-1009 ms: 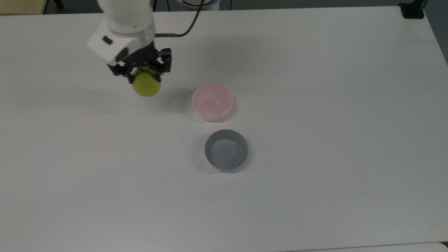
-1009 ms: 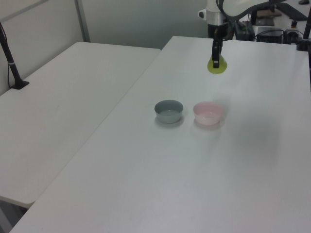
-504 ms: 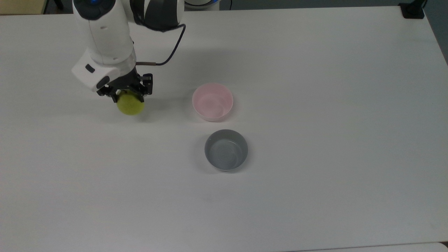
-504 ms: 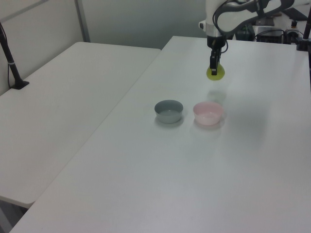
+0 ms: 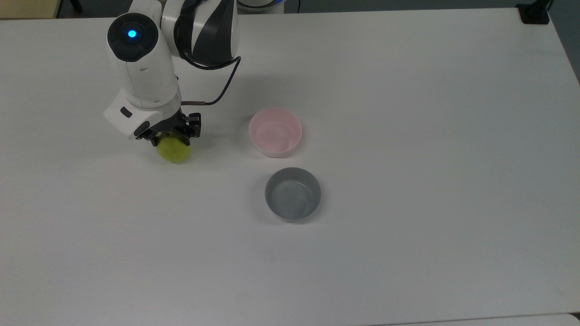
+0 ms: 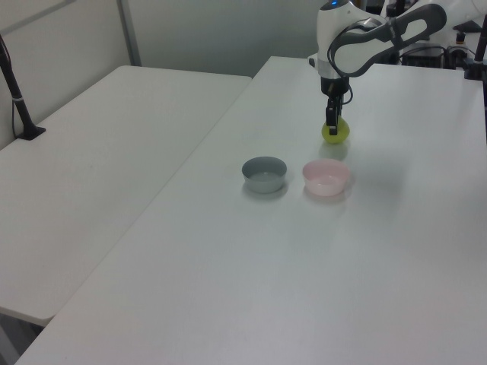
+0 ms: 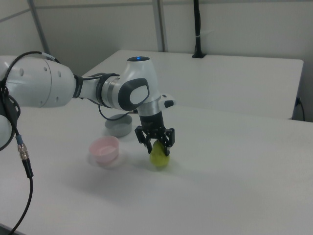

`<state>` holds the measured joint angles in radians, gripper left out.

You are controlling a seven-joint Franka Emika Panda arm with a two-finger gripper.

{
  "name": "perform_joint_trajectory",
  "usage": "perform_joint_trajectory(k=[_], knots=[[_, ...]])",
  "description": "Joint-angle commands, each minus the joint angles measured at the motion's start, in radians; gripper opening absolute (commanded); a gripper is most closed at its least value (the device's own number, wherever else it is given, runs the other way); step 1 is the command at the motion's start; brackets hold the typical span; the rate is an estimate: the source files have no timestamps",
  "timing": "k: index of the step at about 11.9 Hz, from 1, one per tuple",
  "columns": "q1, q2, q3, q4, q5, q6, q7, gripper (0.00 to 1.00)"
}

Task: Pick up a pear from the bowl
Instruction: 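Lower the held pear onto the table beside the pink bowl, then open the gripper, release the pear, and raise the gripper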

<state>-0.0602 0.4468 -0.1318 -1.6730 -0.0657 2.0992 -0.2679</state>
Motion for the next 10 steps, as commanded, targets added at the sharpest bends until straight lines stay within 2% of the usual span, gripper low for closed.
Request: perform_joint_trajectory(k=[1,2,3,6,9,10], knots=[[-0.001,-0.017,-0.005,-0.019,-0.003,0.025,0.001,0.86],[-0.001,-0.019,-0.006,-0.017,-0.003,0.024,0.003,0.98],[-0.003,-0.025,-0.006,-0.014,-0.003,0.019,0.004,1.00],[0.000,-0.080,-0.006,-0.010,0.000,-0.014,0.007,1.00],[0.016,-0.186,0.007,0.012,0.007,-0.166,0.015,1.00],[0.045,-0.210,0.009,0.028,0.007,-0.200,0.054,1.00]])
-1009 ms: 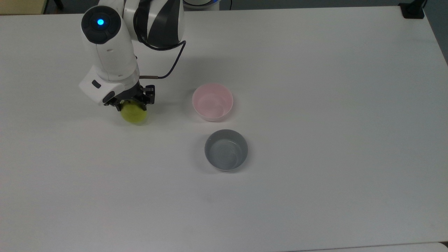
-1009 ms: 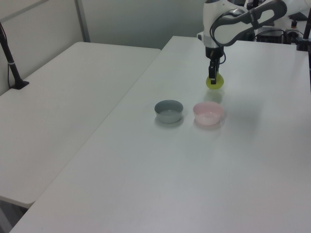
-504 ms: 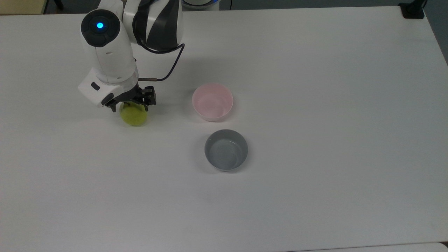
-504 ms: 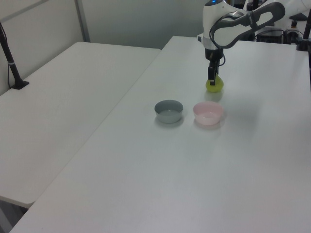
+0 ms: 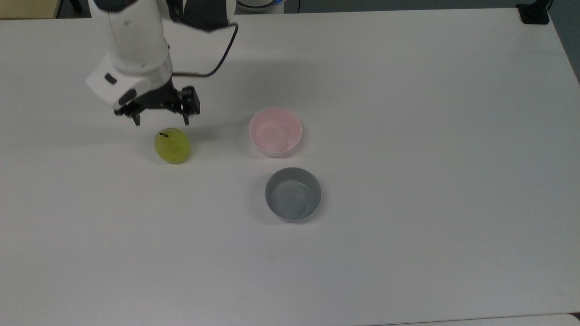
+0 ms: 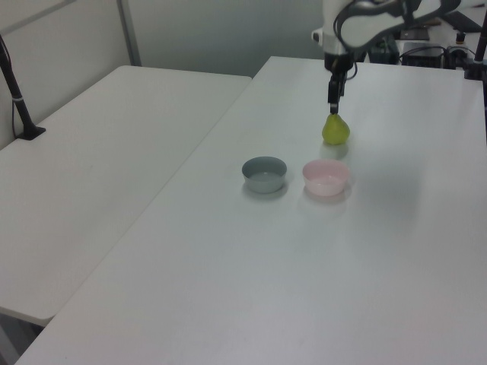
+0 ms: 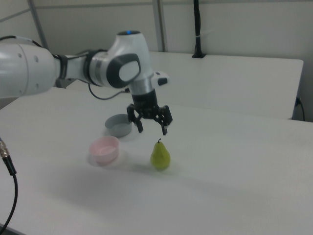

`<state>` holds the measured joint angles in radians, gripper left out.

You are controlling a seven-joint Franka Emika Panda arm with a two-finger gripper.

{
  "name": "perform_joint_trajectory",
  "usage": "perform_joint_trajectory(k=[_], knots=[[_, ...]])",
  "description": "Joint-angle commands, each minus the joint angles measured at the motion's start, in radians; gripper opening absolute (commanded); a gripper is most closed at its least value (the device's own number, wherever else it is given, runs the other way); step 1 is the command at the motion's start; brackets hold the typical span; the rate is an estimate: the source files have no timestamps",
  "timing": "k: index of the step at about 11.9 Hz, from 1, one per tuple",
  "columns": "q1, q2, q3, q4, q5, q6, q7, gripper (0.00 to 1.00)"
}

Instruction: Pick up a pear from the bowl

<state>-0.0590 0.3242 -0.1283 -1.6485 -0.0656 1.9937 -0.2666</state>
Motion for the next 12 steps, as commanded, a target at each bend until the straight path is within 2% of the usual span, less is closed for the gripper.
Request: perform_joint_trajectory(k=[1,4,6,8,12], knots=[[0.068,-0.103,0.006,0.019,0.007,-0.125,0.110,1.00],[0.152,-0.155,0.006,0.049,0.007,-0.234,0.199,1.00],[0.168,-0.224,0.006,0.049,0.009,-0.297,0.257,1.00],[0.195,-0.275,0.001,0.042,0.009,-0.358,0.259,1.00],[0.183,-0.284,-0.002,0.046,0.009,-0.371,0.259,1.00]])
